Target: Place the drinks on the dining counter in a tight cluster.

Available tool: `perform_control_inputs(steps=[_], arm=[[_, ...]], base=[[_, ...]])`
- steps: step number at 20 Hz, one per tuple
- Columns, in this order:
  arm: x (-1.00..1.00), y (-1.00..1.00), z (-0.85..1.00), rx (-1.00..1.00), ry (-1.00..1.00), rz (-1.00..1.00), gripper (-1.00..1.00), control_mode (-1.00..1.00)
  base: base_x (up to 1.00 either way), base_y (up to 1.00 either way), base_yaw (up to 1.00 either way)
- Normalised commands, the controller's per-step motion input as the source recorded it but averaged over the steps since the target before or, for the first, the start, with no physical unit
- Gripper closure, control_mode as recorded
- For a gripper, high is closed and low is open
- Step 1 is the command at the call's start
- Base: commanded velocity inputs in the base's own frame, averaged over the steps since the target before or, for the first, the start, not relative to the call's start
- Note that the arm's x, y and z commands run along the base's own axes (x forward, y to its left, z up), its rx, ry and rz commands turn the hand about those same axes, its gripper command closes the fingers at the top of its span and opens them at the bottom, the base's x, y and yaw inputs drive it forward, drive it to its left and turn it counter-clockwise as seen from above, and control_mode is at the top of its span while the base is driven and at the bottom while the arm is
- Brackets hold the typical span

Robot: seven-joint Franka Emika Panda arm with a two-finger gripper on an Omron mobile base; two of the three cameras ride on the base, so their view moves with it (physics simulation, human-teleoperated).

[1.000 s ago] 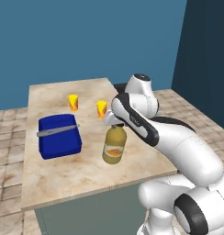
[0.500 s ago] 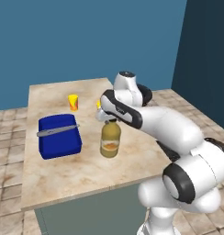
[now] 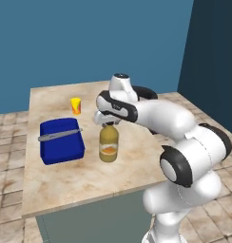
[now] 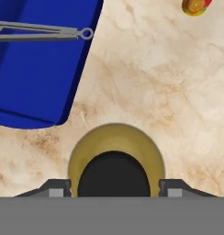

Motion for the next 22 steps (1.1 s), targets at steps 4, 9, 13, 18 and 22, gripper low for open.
perform_control_inputs(steps=[4,9,13,18,22], arm=[[0.04,0.24,-0.30,-0.01,0.00,0.02,1.00,-1.00],[0.05,0.12,-0.22,0.00,0.00,0.00,1.00,-1.00],[-0.12,0.01,-0.24,0.00,0.00,0.00,1.00,-1.00],[-0.27,0.00,-0.17,0.00,-0.01,0.00,1.00,-1.00],[-0.40,-0.04,-0.18,0.00,-0.03,0.00,-1.00,-1.00]], base=[[0.00,0.00,0.00],[0.00,0.00,0.00],[0.00,0.00,0.00],[0.00,0.00,0.00],[0.00,0.00,0.00]])
